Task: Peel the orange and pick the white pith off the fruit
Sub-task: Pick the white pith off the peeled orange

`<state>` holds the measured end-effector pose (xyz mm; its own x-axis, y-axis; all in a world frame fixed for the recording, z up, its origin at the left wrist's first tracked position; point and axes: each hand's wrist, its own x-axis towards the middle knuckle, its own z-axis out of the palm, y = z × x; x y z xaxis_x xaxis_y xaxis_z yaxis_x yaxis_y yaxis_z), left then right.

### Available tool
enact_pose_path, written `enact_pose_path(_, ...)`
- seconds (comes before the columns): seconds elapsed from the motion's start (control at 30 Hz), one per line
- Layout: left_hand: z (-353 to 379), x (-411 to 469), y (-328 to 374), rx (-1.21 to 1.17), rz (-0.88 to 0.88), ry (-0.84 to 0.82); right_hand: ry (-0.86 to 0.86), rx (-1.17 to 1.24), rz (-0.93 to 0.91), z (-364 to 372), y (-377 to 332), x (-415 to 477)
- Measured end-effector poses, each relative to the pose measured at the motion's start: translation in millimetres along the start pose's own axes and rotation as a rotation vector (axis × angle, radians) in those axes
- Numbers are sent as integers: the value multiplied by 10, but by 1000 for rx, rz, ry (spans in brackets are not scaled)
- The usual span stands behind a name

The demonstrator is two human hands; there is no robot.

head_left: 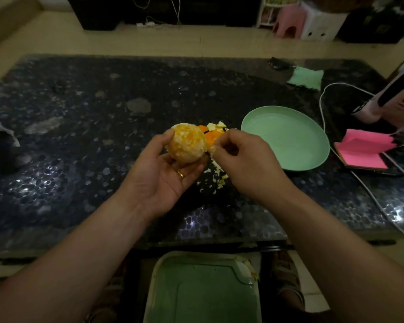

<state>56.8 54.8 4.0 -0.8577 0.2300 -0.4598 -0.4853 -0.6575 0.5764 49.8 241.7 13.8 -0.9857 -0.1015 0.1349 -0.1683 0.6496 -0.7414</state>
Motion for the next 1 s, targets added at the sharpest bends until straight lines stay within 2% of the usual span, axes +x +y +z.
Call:
enact_pose_path(0.17,-4,9,-5,33,21,-23,35,51,-39,10,-55,-57)
enact_pose_path(0.37,39,-14,-27,98,68,-17,41,0,-43,8,-30,-59)
enact_pose_path(0.57,66,-40,-64,56,55,-39,111,-53,-115,78,-43,-60)
enact_pose_path(0.67,58,-49,-49,78,41,-48,116,-106,-71,72,25,-30)
enact_pose_path(0.73,45,-42,-34,116,44,-42,57,-161,0,43,112,9)
enact_pose_path(0.87,-18,-3,4,201,50,97,-99,-274,89,-18,181,59)
enact_pose_path(1.0,-80,42,22,277,84,276,26,-199,43,-31,185,88)
